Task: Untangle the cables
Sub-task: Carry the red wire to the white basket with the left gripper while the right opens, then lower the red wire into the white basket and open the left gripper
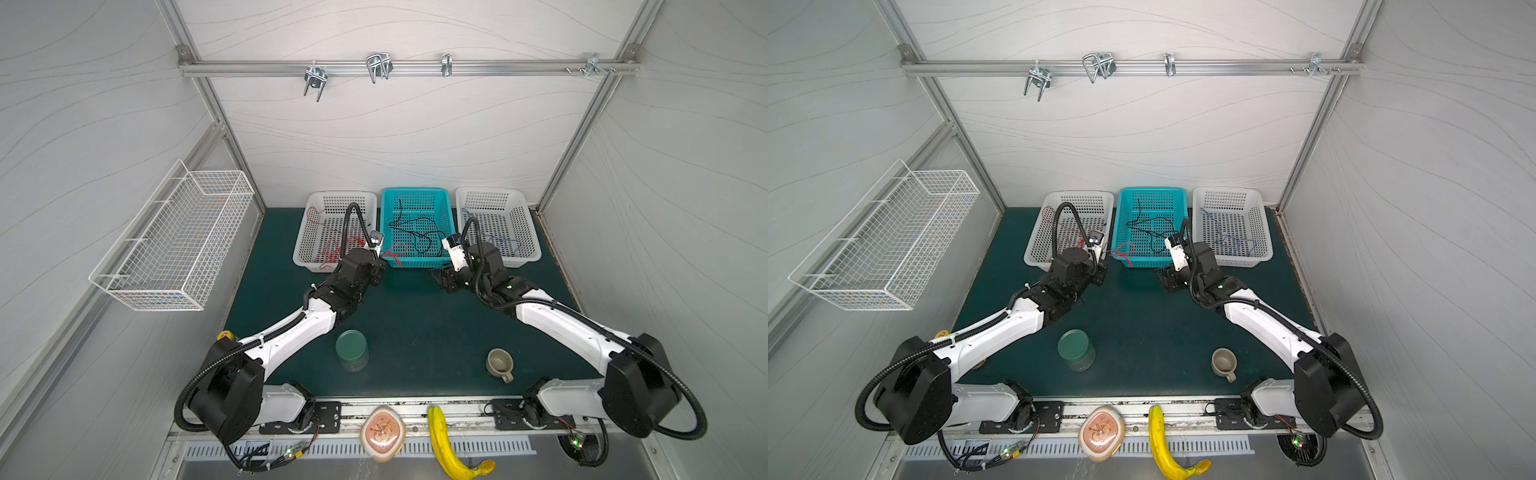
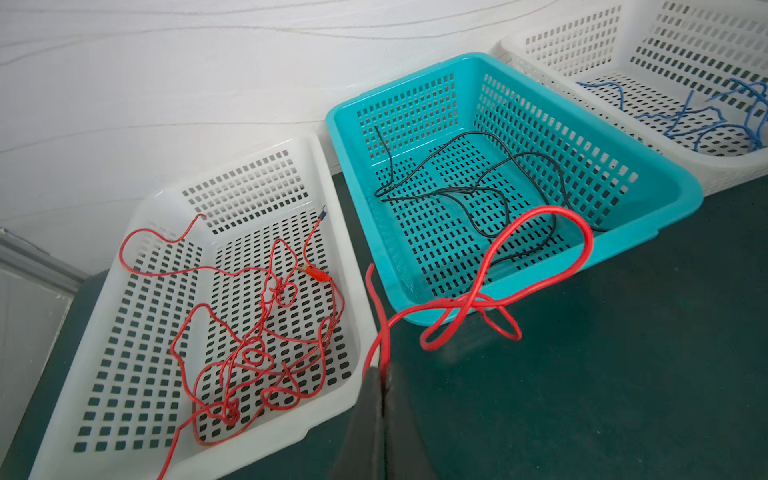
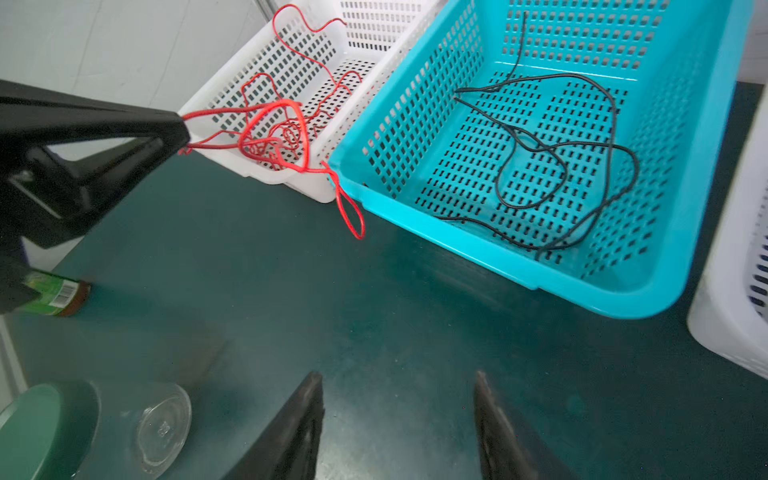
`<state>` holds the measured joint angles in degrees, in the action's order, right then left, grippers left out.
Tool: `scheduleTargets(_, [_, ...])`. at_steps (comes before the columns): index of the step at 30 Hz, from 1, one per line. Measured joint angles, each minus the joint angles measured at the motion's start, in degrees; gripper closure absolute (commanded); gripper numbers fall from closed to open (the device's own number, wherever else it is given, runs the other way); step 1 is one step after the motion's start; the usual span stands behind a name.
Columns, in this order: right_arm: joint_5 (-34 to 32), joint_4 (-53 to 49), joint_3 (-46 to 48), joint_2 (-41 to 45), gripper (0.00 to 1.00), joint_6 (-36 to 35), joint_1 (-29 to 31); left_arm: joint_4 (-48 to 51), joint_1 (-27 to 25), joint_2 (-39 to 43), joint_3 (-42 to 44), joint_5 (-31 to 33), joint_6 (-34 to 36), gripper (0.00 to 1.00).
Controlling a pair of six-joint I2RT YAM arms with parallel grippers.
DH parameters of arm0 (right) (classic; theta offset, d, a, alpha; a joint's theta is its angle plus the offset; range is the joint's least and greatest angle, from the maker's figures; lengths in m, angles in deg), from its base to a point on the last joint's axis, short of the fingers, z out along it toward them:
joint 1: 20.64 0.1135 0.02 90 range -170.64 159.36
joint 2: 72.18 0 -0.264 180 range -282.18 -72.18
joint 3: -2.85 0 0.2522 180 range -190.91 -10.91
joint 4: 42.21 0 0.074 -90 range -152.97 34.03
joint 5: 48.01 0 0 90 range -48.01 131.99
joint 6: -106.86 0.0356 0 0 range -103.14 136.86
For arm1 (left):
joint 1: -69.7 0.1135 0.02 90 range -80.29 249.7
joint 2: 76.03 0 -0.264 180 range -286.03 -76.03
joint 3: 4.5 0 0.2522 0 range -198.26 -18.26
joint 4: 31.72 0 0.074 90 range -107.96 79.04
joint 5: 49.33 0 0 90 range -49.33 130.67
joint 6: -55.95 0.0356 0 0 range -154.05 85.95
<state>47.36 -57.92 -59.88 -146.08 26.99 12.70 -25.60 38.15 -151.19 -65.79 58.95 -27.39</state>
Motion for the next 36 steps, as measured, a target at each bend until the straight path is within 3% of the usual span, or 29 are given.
scheduleTargets(10, [-4.7,1.5,2.9,3.2,0.37,2.7,-2.5,6.5,7.4,-0.4,-5.3,-0.7,-8.4,1.0])
scheduleTargets(22, [-5.5,1.4,3.1,3.1,0.37,3.6,-2.5,11.3,16.9,-9.2,-15.7,0.3,-17.0,1.0])
scheduleTargets(36, [-6.2,0.5,3.1,2.4,0.36,3.6,-2.5,17.0,18.5,-19.0,-17.3,-1.1,-21.6,0.99])
